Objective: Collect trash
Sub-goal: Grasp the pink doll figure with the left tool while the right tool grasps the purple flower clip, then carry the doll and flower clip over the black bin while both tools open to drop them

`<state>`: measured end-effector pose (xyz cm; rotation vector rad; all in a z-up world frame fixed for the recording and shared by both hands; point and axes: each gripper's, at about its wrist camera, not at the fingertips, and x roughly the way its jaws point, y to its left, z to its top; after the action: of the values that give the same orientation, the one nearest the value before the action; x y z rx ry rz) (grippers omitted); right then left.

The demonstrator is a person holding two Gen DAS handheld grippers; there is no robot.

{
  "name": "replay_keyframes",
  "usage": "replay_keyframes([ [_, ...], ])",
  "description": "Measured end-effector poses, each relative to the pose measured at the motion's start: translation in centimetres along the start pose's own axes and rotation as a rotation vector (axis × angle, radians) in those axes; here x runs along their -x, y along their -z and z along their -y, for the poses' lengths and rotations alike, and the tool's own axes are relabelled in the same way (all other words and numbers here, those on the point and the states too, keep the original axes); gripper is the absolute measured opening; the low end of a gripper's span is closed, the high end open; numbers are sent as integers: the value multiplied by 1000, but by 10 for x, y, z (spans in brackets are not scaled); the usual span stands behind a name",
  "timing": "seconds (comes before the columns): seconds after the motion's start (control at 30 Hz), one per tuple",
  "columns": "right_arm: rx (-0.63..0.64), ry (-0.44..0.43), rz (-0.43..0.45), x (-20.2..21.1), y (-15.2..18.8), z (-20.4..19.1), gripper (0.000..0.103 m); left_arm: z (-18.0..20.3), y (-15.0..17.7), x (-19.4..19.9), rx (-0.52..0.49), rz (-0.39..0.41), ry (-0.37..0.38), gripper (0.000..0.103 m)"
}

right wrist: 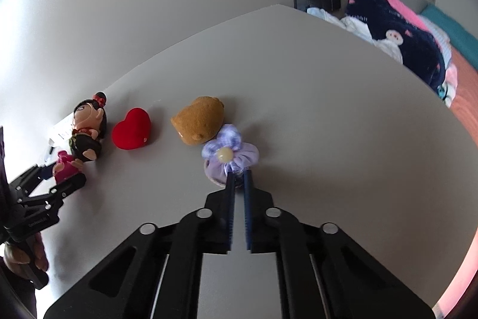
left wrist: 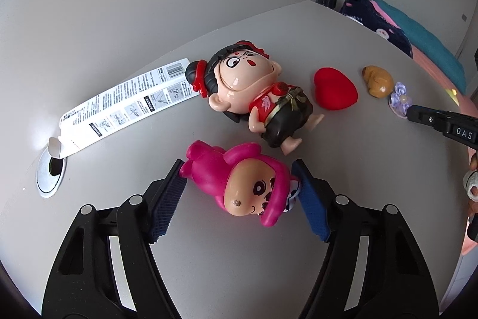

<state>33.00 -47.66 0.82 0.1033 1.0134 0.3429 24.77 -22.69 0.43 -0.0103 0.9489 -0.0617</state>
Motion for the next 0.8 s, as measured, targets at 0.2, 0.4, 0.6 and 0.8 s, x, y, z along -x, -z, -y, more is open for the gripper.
replay_keyframes([
  [0.2,-26,-28,7,14,4,3,3,7,7,16,-8,2,10,70],
  [0.4,-33,-52,53,47,10,4,3,26,6,39,-32,27,26,70],
  [0.6,-58,-59,119,92,22,17,3,58,3,61,-79,55,64,70],
  [0.8,-94,-45,187,144,49,40,3,108,0,80,-156,86,137,70],
])
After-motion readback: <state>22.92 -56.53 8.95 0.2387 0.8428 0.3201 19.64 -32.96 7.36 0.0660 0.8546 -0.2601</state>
